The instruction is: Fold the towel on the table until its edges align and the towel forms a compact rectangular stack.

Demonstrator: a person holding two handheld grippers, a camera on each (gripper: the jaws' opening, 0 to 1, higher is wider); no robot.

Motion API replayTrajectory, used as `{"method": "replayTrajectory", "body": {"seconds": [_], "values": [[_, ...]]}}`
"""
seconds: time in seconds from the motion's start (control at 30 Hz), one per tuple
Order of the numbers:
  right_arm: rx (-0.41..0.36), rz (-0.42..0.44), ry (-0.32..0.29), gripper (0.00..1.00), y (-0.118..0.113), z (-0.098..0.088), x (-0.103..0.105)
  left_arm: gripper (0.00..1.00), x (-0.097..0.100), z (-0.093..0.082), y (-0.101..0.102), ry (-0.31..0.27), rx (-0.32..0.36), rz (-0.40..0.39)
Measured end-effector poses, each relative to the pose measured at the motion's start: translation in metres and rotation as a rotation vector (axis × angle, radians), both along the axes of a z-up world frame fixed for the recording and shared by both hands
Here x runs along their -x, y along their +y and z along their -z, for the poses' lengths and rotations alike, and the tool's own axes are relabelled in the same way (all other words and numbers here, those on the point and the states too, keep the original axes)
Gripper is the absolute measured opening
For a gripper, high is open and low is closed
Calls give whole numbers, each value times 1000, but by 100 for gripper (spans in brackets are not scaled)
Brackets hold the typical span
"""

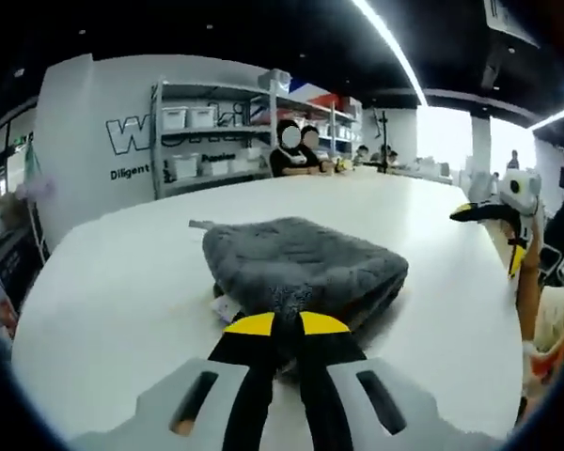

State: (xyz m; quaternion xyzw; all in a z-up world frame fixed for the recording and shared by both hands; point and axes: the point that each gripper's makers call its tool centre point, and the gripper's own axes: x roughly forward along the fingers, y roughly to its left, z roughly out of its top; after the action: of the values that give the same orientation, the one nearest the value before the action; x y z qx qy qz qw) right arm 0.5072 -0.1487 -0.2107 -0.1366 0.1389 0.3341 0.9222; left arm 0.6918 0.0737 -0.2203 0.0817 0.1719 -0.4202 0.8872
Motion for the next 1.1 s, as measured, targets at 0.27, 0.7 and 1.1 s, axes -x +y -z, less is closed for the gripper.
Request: {"method": "replayTrajectory", "body": {"seconds": [0.27, 0.7, 1.1], "values": [[5, -3, 4, 99, 0, 0, 0, 6, -9, 24, 6, 59, -55, -24], [1, -18, 14, 99, 7, 0, -4, 7, 20, 28, -22, 96, 11, 53], [-31, 19, 40, 99, 3, 5, -13, 57, 42, -7, -12, 74, 141, 47]]}}
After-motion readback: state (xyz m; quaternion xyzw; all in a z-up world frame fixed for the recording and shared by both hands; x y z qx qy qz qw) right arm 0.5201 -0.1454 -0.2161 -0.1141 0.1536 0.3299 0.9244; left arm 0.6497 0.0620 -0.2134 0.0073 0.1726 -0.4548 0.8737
